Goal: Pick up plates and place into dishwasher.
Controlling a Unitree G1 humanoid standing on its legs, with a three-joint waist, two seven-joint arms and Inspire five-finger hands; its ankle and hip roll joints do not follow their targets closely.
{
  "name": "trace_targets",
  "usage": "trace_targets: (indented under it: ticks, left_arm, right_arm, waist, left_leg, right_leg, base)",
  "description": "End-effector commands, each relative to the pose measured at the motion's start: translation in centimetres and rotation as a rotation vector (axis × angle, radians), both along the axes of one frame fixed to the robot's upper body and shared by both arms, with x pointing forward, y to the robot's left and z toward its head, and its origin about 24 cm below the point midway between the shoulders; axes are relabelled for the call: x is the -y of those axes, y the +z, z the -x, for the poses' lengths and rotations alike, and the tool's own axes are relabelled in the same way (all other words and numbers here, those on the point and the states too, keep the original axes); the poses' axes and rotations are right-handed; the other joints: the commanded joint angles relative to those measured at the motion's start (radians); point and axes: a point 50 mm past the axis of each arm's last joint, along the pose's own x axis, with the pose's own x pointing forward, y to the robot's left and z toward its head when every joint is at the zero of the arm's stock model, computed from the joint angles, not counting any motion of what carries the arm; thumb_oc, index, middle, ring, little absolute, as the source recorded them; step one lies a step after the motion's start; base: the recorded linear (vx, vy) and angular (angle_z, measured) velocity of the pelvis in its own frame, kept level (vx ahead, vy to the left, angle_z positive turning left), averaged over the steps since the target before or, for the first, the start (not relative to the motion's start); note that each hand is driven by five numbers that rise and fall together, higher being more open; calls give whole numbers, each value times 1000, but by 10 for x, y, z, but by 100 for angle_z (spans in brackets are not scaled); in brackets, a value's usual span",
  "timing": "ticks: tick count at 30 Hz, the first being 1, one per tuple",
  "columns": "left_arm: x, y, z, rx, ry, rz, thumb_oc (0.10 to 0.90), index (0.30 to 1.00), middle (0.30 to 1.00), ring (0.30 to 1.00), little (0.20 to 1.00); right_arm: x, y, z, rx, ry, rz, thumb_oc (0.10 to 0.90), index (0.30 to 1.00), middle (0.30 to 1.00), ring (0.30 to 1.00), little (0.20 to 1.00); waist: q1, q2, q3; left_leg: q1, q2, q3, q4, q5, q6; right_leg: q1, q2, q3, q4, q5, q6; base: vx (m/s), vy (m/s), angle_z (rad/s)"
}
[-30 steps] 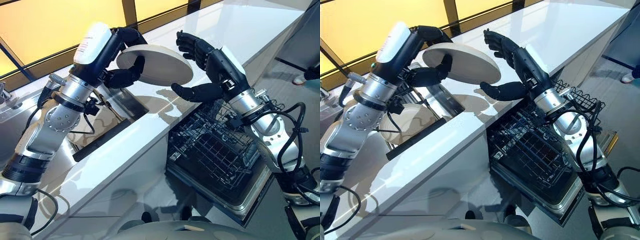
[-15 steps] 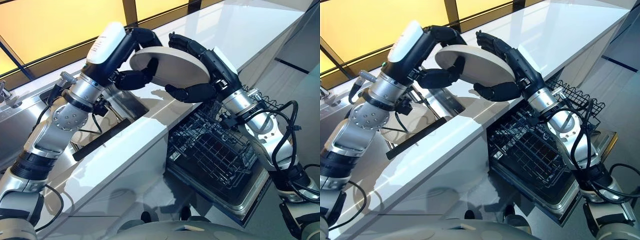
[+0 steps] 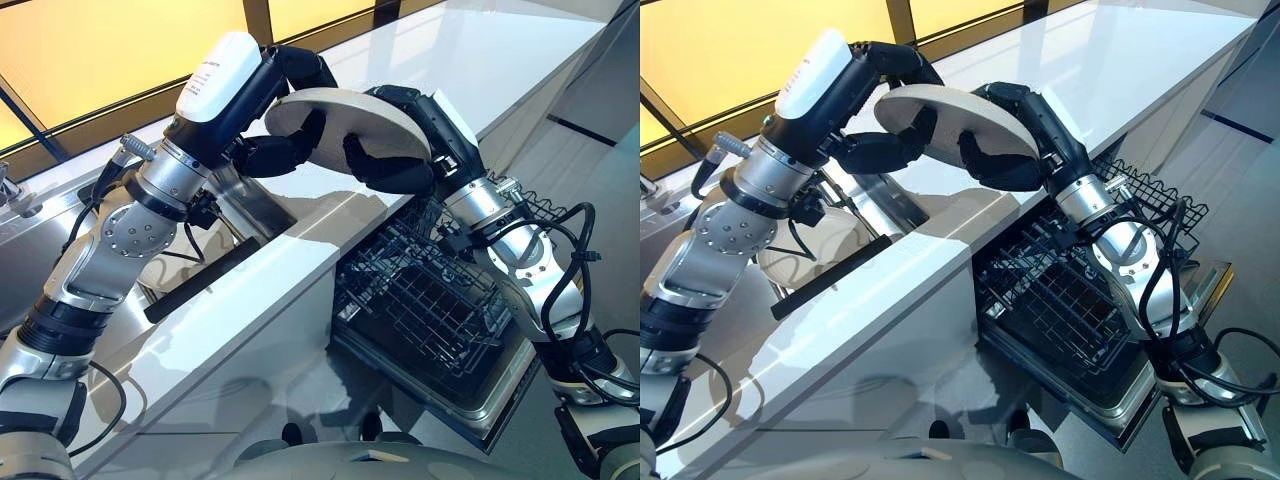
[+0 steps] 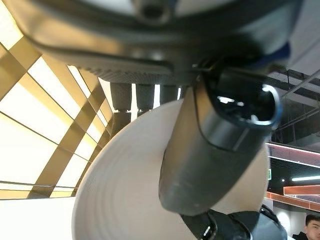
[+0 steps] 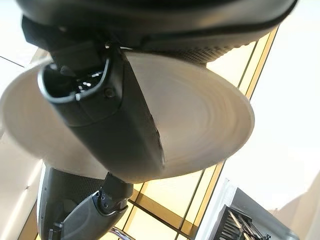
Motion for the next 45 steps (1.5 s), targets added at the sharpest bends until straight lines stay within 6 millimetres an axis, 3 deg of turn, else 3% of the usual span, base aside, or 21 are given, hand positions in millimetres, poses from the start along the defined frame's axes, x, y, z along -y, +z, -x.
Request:
trace_targets:
  ticks: [1,10,13,14,15,16,22,29,31,32,34,36,45]
  left_arm:
    - [33,53,37,288,-330,79,100,300,300,300,200]
    - [35,59,44,382,-323,81,100,300,300,300,200]
    - [33,60,41,337,-310,101,100,300,300,300,200]
    - [31,59,37,284,-309,123,262,439,439,439,362]
    - [27,55,29,176,-296,169,622,747,747,747,722]
    - [26,54,27,142,-293,180,800,900,900,900,900]
    - [3,23,3,-132,-188,322,800,900,900,900,900]
    - [-62,-13,-9,-243,111,441,800,900,900,900,900]
    - [-70,-15,-7,-247,132,458,800,900,900,900,900]
    - [-88,-22,-4,-240,202,498,800,900,900,900,900]
    - [-99,-26,-1,-238,237,523,800,900,900,900,900]
    - [-115,-33,5,-246,275,583,800,900,900,900,900]
    - [-131,-50,10,-305,312,676,800,900,900,900,900]
  right_arm:
    - [-12,54,6,236,54,-97,100,300,300,300,200]
    - [-7,51,2,215,6,-112,100,300,300,300,200]
    - [-4,51,2,238,-26,-136,100,300,300,300,200]
    - [-2,53,3,253,-43,-148,100,300,300,300,200]
    - [2,53,4,285,-77,-167,100,300,300,300,200]
    - [3,53,4,293,-87,-172,100,300,300,300,200]
    - [28,59,10,480,-321,-205,100,300,300,300,200]
    - [97,56,15,556,-690,-224,100,300,300,300,200]
    - [106,54,16,544,-730,-221,100,300,300,300,200]
    - [130,42,16,481,-848,-228,100,300,300,300,200]
    - [148,33,19,434,-924,-234,100,300,300,300,200]
    - [178,14,26,357,-1086,-238,100,300,300,300,200]
    - [219,-31,39,175,-1361,-172,100,300,300,300,200]
  waist:
    - [-4,-12,-93]
    - [-6,-11,-96]
    - [-6,-8,-97]
    - [-5,-8,-95]
    - [-3,-7,-92]
    - [-2,-7,-93]
    - [4,-1,-82]
    - [16,-1,-78]
    - [17,-1,-79]
    - [23,-4,-76]
    - [24,-5,-78]
    - [28,-6,-76]
    - [28,0,-58]
  left_leg:
    - [-10,-59,-46,2,-85,19]
    - [-6,-60,-49,2,-87,21]
    - [-5,-60,-51,2,-87,20]
    - [-4,-59,-52,2,-87,20]
    - [-9,-59,-52,2,-76,21]
    - [-5,-59,-54,2,-85,21]
    - [-2,-60,-57,2,-80,27]
    - [6,-59,-66,2,-87,29]
    - [6,-59,-68,2,-87,29]
    - [4,-59,-71,2,-86,29]
    - [3,-60,-73,2,-86,29]
    - [2,-60,-78,2,-86,30]
    - [9,-59,-89,2,-87,36]
  right_leg:
    - [33,76,-25,20,-72,2]
    - [36,76,-24,23,-76,2]
    - [37,76,-24,24,-76,2]
    - [37,76,-25,25,-77,1]
    - [32,77,-27,28,-70,0]
    - [37,77,-25,27,-77,1]
    - [37,79,-26,31,-72,1]
    - [46,79,-34,35,-87,0]
    - [47,78,-37,35,-88,-1]
    - [47,77,-41,36,-89,-1]
    - [47,75,-46,38,-91,-1]
    - [46,72,-51,40,-93,-1]
    - [41,70,-51,69,-105,-4]
  base:
    - [0,0,0]
    - [0,0,0]
    - [0,0,0]
    - [0,0,0]
    - [0,0,0]
    - [0,0,0]
    - [-10,-3,0]
    - [18,-2,1]
    - [0,0,0]
    - [20,-9,3]
    - [26,-12,5]
    - [46,-16,9]
    - [55,-29,6]
